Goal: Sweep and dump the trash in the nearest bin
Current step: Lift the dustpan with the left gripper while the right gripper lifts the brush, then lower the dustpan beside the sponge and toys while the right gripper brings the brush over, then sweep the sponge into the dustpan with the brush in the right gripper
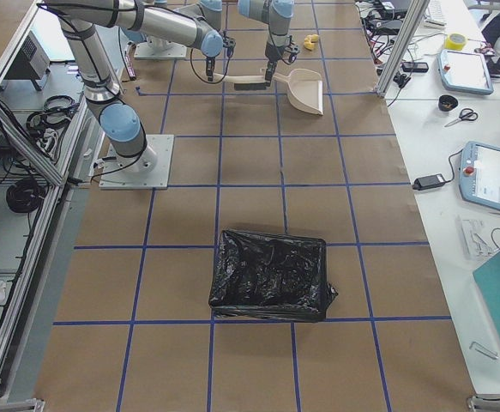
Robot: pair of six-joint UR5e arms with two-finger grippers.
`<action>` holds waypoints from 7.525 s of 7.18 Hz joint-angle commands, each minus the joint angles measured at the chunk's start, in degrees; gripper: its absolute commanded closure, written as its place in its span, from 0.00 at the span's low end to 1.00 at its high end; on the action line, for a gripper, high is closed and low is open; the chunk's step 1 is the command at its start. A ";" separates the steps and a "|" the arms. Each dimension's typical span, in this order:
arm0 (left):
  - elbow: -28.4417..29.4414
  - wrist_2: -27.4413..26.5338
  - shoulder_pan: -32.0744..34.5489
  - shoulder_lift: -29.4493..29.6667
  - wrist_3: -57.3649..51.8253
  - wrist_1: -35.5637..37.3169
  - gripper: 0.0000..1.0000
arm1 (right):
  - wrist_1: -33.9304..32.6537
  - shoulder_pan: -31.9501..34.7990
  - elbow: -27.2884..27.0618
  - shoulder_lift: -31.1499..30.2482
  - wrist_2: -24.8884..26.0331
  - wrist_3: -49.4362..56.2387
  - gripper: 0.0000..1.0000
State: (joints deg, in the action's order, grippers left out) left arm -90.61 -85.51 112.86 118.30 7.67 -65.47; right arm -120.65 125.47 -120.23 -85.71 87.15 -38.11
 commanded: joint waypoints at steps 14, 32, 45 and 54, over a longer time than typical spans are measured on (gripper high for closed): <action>7.73 -5.72 -13.95 -3.95 -16.67 0.95 1.00 | 3.76 -3.39 -0.28 -6.31 0.57 7.27 1.00; 3.95 0.60 -63.38 1.58 -133.88 9.74 1.00 | 14.27 10.48 58.01 37.41 -7.60 -47.83 1.00; 4.22 -0.71 -57.05 5.97 -144.60 16.77 1.00 | 15.89 9.80 74.07 50.81 -15.93 -27.00 1.00; 4.13 -0.45 -57.05 6.15 -144.60 16.95 1.00 | 19.48 9.18 70.40 45.21 -8.84 4.67 1.00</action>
State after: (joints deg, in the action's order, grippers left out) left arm -86.41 -86.09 55.81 124.39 -136.93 -48.52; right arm -101.99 134.74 -48.30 -37.89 78.24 -27.55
